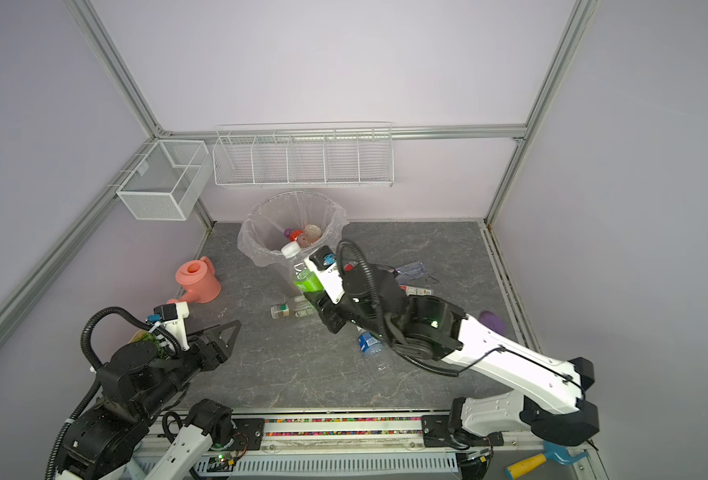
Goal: Throw the plastic bottles in the bin
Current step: 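Lift the green-label bottle with the right gripper over the bin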
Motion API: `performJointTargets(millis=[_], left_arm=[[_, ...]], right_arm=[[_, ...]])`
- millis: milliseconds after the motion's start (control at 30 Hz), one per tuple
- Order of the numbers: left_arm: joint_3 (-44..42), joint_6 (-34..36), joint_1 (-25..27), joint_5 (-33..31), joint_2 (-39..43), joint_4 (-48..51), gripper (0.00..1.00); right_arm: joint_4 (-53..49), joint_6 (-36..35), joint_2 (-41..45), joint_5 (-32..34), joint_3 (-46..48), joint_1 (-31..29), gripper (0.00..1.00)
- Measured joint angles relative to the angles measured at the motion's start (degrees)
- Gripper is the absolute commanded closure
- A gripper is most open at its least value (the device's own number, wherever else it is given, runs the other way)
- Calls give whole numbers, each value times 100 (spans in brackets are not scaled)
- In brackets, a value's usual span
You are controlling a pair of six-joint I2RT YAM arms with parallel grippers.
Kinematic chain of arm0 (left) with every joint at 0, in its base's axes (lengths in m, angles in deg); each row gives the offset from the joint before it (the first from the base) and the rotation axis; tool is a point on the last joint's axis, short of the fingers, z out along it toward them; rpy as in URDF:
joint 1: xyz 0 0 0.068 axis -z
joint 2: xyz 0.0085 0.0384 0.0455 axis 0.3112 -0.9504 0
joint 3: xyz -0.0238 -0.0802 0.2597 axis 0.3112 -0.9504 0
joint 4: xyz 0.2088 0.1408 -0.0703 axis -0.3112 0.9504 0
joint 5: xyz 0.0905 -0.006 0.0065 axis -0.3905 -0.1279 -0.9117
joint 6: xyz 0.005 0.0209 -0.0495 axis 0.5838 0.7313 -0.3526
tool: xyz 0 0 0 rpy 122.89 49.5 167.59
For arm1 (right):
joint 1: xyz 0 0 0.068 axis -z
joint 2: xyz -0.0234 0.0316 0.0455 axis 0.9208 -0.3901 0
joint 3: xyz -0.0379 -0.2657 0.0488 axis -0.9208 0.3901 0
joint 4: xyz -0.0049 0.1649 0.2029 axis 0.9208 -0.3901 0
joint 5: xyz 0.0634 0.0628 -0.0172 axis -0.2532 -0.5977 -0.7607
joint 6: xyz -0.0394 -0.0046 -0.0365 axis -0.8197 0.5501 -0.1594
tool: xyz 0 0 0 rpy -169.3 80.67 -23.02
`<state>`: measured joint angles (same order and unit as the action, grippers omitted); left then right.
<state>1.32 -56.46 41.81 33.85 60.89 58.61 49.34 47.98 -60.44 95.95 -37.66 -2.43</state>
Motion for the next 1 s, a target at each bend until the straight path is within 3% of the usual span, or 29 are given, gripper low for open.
performJointTargets(millis=[100,267,500,733,867,1000], left_arm=[[-59,-15,0,33,-9,-48,31],[-74,-57,0,63,-9,-107,31],[-76,-116,0,103,-9,-164,31],[-76,-151,0,101,7,-149,31],[-76,-151,0,98,68,-111,31],[-76,-151,0,96,111,-70,31]], right_arm=[[188,-374,199,264,-343,37,65],[348,-774,-295,398,-1268,380,69],[238,-710,-1749,-225,-2481,1449,72],[-494,-575,-3469,-761,-4328,1950,72],[-872,-474,-4157,-988,-4968,2094,69],[-1241,-382,-4806,-1202,-5595,2179,58]])
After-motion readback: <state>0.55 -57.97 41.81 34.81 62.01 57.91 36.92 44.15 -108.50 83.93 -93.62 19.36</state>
